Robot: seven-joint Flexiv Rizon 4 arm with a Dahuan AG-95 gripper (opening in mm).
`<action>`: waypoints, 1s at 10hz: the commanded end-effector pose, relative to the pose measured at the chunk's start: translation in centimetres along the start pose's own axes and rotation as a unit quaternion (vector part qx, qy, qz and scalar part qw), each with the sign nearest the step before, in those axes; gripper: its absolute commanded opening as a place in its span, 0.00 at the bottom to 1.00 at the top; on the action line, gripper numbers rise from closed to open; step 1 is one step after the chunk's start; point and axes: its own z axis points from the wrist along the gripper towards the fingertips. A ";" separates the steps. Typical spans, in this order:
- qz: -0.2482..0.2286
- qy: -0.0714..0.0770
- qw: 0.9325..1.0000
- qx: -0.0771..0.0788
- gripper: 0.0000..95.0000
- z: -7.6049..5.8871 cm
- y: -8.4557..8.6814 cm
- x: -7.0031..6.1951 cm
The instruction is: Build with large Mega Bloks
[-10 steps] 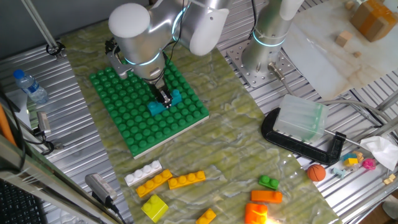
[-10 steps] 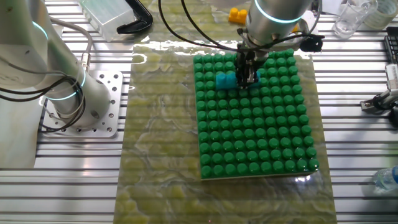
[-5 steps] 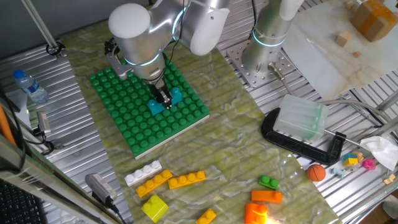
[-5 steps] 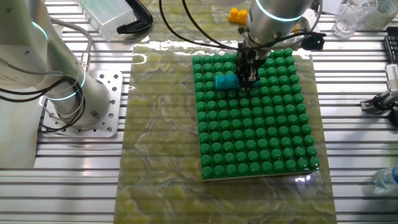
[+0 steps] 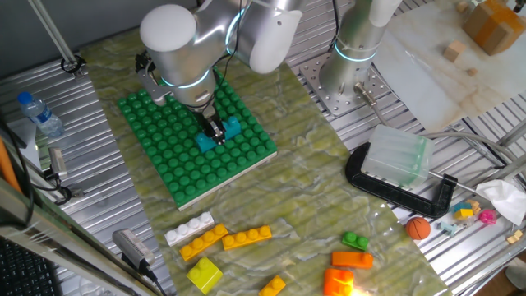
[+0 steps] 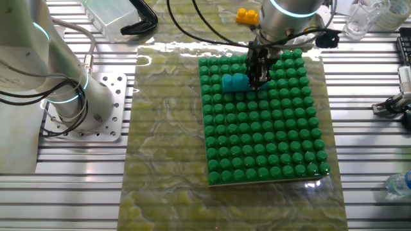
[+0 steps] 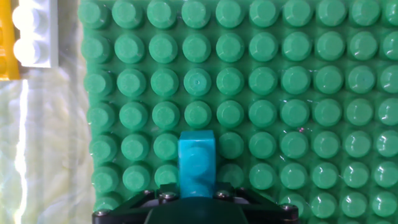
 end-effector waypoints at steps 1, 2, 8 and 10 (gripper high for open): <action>-0.003 0.000 1.000 0.001 0.20 -0.2 0.0 0.0; -0.004 0.000 1.000 0.002 0.20 -0.2 0.0 0.0; 0.011 0.008 1.000 -0.017 0.00 1.1 -0.4 -0.4; 0.010 0.013 1.000 -0.016 0.00 1.1 -0.4 -0.2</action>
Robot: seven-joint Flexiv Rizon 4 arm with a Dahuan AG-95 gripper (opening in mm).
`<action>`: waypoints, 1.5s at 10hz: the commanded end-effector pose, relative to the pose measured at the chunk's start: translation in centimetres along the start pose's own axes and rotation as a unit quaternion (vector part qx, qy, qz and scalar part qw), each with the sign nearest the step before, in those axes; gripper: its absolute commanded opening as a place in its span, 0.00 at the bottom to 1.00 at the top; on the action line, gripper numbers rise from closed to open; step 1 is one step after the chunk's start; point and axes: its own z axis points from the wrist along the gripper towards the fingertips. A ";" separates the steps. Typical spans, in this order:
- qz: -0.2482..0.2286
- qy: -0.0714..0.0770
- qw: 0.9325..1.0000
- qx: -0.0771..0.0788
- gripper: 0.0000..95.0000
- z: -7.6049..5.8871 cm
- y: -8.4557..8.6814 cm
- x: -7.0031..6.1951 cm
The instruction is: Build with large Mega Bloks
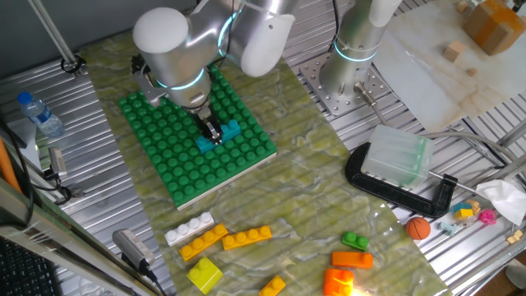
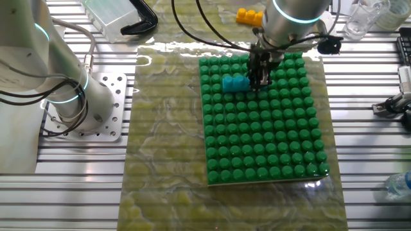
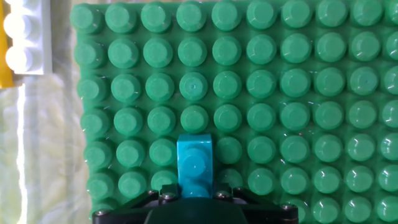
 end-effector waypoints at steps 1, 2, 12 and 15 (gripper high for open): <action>-0.002 -0.003 1.000 0.002 0.00 0.5 -0.1 0.0; -0.002 -0.003 1.000 0.001 0.00 0.5 -0.1 -0.1; -0.050 -0.021 0.998 0.018 1.00 -1.4 0.3 0.9; -0.054 -0.018 0.998 0.030 0.80 -3.7 0.6 1.2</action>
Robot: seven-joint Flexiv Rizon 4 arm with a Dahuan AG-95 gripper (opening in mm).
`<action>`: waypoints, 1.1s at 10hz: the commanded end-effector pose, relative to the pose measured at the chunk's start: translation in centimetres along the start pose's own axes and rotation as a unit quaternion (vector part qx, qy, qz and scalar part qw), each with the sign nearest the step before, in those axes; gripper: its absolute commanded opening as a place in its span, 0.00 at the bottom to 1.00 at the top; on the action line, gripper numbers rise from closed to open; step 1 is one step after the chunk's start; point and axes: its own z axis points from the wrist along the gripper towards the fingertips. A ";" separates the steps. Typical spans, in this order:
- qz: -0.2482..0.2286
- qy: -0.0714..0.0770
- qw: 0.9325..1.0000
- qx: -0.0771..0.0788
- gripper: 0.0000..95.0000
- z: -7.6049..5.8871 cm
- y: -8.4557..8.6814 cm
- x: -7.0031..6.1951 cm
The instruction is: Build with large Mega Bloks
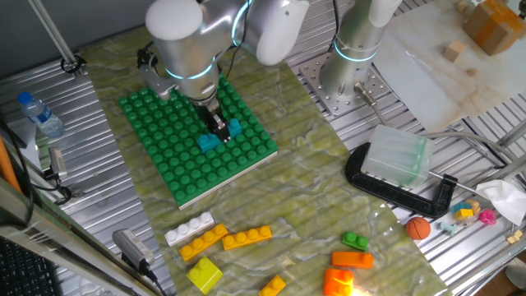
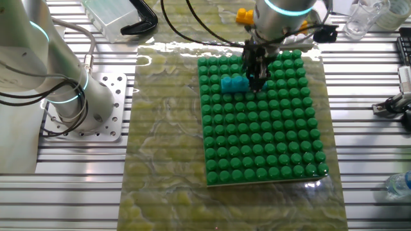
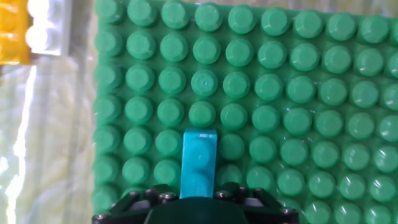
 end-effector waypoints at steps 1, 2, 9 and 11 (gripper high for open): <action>0.018 0.001 0.999 0.026 0.00 -0.7 -0.1 0.0; 0.027 0.001 0.999 0.026 0.00 -0.7 -0.1 0.0; 0.032 -0.008 0.999 0.021 0.00 -0.4 -0.1 3.4; 0.031 -0.006 0.999 0.021 0.00 -0.1 -0.3 3.4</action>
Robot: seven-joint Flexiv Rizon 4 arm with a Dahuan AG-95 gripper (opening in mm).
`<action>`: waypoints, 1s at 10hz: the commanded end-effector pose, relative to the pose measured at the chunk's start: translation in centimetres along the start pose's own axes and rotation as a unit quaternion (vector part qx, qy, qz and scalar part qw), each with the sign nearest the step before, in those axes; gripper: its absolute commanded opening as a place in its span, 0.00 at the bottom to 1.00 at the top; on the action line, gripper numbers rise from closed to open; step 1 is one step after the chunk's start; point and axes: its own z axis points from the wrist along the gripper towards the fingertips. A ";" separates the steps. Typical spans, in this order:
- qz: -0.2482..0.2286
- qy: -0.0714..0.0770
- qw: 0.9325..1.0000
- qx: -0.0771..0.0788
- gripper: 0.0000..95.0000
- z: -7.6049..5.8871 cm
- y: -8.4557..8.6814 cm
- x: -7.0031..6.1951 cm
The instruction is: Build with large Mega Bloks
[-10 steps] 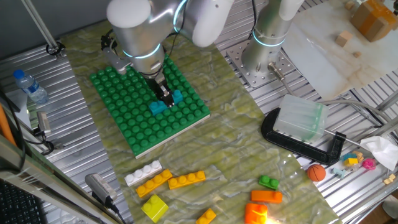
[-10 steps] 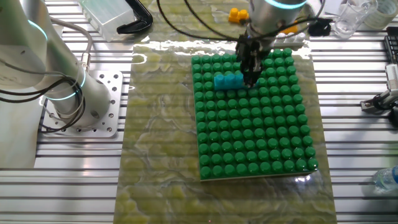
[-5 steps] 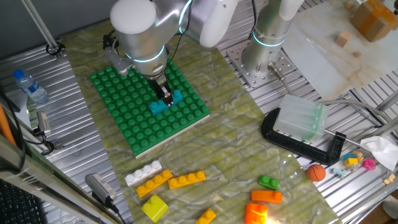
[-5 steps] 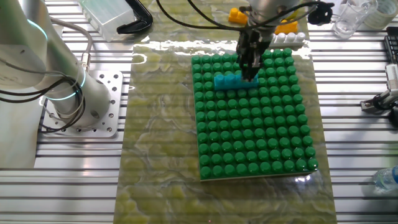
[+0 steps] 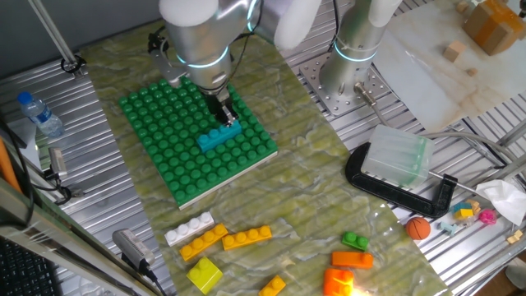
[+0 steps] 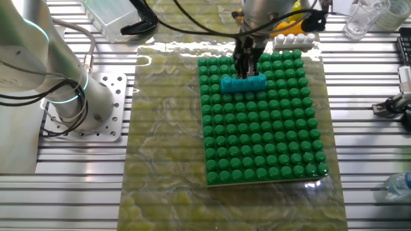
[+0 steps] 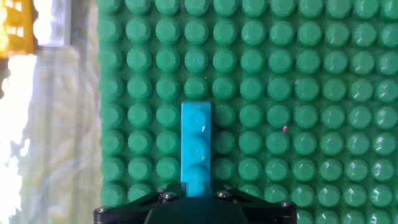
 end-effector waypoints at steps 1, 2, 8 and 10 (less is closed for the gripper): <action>-0.002 0.008 1.000 -0.003 0.00 0.3 -0.1 0.2; -0.002 0.007 1.000 -0.005 0.00 0.6 -0.2 0.5; -0.009 0.025 1.000 -0.011 0.00 2.4 -0.6 0.3; -0.008 0.026 1.000 -0.005 0.00 1.8 -0.5 0.5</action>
